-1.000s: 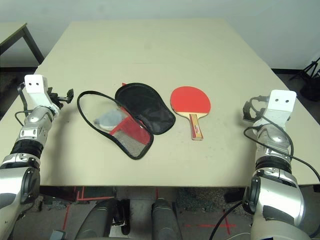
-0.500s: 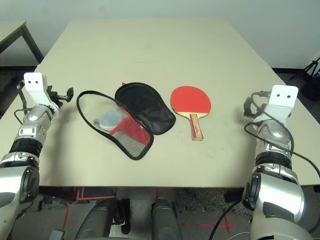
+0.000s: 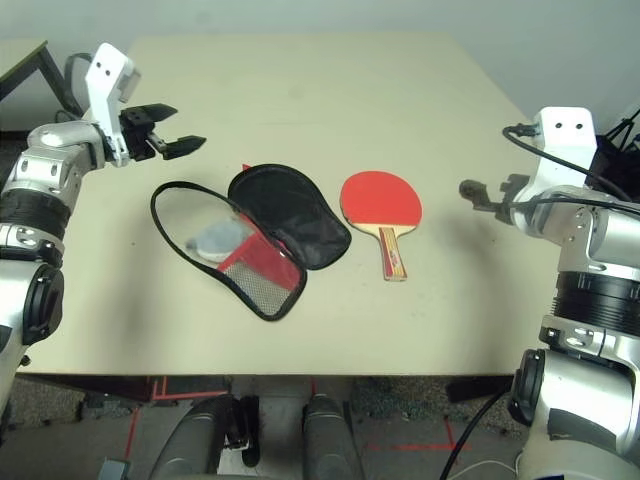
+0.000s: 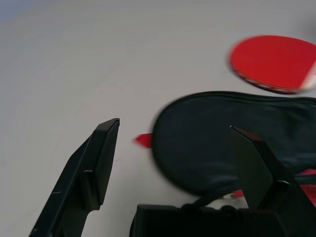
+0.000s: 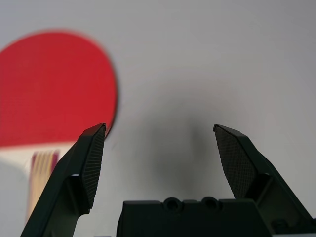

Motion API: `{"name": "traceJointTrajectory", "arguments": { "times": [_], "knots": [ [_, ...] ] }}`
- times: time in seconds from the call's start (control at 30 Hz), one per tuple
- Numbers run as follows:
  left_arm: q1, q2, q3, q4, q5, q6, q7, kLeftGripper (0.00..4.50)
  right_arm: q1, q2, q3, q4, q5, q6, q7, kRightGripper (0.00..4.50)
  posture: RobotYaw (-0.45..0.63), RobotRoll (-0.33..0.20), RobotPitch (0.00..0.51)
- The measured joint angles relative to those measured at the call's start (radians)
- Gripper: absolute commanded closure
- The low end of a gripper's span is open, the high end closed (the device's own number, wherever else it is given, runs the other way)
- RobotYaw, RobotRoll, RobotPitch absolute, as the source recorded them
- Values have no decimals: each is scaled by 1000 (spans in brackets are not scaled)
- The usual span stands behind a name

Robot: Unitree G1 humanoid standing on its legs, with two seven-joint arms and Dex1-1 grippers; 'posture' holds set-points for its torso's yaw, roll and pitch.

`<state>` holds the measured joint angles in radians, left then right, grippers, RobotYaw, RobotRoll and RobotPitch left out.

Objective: Store the ping-pong paddle in its case and zip it.

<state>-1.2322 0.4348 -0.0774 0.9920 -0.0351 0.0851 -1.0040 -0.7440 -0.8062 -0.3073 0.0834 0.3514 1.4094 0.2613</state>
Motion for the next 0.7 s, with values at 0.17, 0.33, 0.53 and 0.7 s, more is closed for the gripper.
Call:
{"name": "traceJointTrajectory", "arguments": {
  "times": [0.17, 0.33, 0.53, 0.7],
  "knots": [
    [0, -111, -55, -12, 9, -25, -70, 0, -3, 113, 3, -100, 0, 102, -32, 14, -160, 0, 96],
    [3, -151, -83, -15, 32, -51, -80, 0, -3, 203, 13, -140, -16, 137, -65, 14, -161, 0, 100],
    [32, -181, -95, -41, 42, -58, -86, 0, 36, 265, 41, -209, -23, 177, -84, 14, -154, 0, 108],
    [49, -184, -96, -67, 46, -56, -86, 0, 87, 302, 59, -222, -42, 171, -96, 14, -148, 0, 110]
  ]
}}
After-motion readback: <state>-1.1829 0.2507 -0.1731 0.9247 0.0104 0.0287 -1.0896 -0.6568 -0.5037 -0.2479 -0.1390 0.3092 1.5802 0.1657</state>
